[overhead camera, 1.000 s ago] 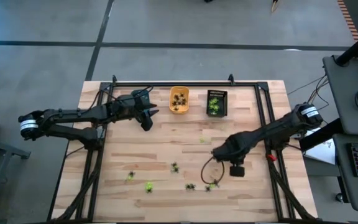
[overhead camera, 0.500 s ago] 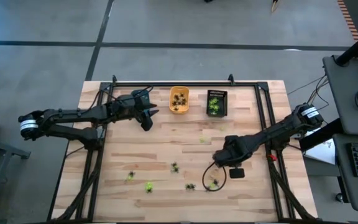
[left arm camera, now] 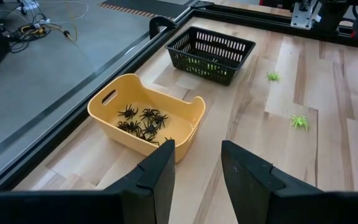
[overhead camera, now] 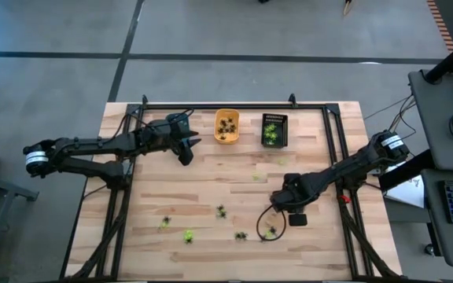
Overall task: Sort Halloween decoration
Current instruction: Put the white skull toy into the blue bin
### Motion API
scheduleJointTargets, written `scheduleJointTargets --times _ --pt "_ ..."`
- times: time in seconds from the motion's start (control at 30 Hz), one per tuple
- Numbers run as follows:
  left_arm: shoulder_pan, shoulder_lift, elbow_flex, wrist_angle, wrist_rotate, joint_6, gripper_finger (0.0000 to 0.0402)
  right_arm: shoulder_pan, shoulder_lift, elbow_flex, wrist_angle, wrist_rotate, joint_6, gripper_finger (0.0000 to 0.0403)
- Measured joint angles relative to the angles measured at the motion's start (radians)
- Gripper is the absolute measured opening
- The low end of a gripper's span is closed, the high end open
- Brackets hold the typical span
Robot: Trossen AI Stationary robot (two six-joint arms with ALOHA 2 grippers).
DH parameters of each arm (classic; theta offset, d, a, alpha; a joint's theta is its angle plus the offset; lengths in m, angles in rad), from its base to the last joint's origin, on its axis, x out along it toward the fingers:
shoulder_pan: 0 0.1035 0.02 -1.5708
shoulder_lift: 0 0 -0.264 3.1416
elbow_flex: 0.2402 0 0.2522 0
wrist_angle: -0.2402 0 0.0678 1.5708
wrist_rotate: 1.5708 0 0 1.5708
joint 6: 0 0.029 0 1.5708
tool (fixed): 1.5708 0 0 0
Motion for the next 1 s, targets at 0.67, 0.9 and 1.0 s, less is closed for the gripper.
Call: scheduleJointTargets --times 0.67,0.9,1.0 --pt "0.0 0.0 0.0 0.0 0.0 0.0 0.0113 0.002 0.0 -0.104 0.12 -0.05 0.0 0.0108" --pt "0.0 0.0 0.0 0.0 0.0 0.0 0.0113 0.002 0.0 -0.127 0.152 -0.05 -0.013 0.0097" --pt "0.0 0.0 0.0 0.0 0.0 0.0 0.0113 0.002 0.001 -0.142 0.183 -0.05 -0.027 0.0091"
